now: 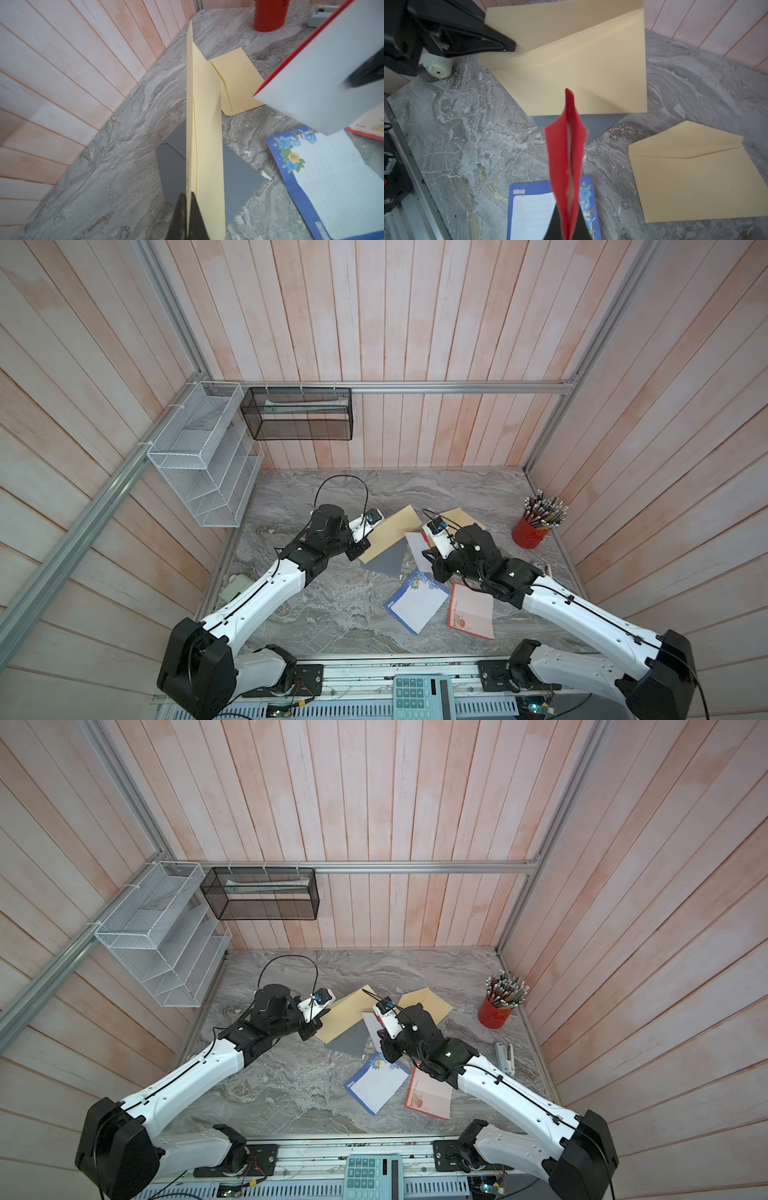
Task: Fold the letter paper in half and place it into the envelope
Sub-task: Pick up the envelope from the center of the board, then place the letter paper in the envelope.
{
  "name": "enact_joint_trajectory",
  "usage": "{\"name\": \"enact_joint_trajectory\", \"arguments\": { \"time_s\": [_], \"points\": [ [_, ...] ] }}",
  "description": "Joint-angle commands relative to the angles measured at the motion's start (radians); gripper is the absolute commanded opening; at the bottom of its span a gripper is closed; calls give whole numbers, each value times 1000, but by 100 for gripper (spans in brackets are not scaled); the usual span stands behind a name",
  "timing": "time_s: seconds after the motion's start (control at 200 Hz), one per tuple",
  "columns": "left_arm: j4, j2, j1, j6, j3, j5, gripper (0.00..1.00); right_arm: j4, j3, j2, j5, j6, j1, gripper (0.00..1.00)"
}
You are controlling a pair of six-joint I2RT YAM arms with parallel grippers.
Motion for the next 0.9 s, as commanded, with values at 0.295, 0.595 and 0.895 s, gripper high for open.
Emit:
{"name": "enact_joint_trajectory", "arguments": {
  "time_s": [0.295,0.595,0.895],
  "points": [
    [-262,62,6,268,96,171,0,-36,8,-43,149,-387,76,0],
    [-346,163,-1,250,203,176,0,55,-9,-55,173,-601,87,0],
    [-394,188,-1,304,194,270,0,49,-33,-79,-39,-761,103,0]
  ]
}}
